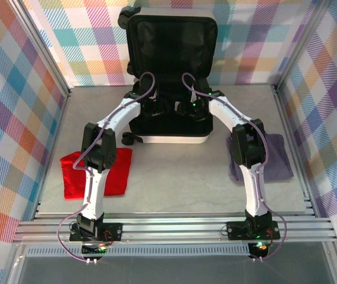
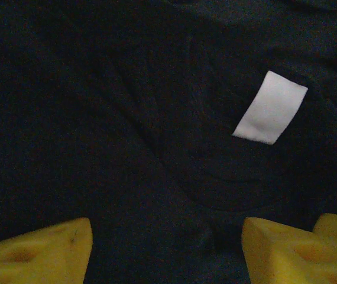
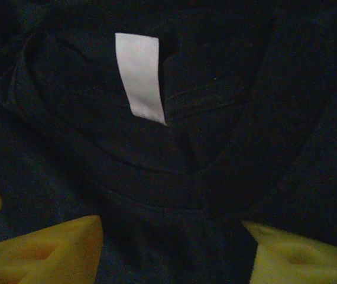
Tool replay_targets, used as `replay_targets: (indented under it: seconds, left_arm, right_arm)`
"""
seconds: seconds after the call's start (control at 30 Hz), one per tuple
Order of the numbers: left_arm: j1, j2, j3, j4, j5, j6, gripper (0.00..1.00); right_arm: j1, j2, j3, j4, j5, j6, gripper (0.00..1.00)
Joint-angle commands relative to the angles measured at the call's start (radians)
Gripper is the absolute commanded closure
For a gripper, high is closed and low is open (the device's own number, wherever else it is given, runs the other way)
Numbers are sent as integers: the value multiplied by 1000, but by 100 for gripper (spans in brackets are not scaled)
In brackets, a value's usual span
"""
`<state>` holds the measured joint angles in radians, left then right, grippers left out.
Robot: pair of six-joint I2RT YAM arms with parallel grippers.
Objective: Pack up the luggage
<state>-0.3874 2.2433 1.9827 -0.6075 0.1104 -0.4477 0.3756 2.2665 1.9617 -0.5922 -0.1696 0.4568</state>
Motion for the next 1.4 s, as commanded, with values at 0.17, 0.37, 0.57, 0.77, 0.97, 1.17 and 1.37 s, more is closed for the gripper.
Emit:
replay_targets:
  seconds: [0.17,0.37,0.57,0.77,0.97,1.17,1.37]
  left_arm:
    - [7,-83,3,-33,-39,53,31]
    - [5,-292,-89,-29,-102,79,30]
    - [3,-553,-349,-83,-283,63,29]
    - [0,-777,-683,-185,-435,-7,29]
    - [-34,-866,-944,-236,-487,-91,29]
    - [-42,-793,-1077,-115,-404,-102,29]
    - [-67,-683,-1107,-21,-311,-100,30]
  right_arm:
    - [-17,33,61,-20,17,-18,36]
    - [-19,-24,83,-32,-8,-60,32]
    - [-18,-101,73,-37,-47,-85,26]
    - [-17,-210,30,-37,-73,-112,23]
    - [-16,-345,-130,24,-92,-107,23]
    - [3,-489,-384,145,-108,-56,23]
    - [29,-604,-576,178,-73,-43,23]
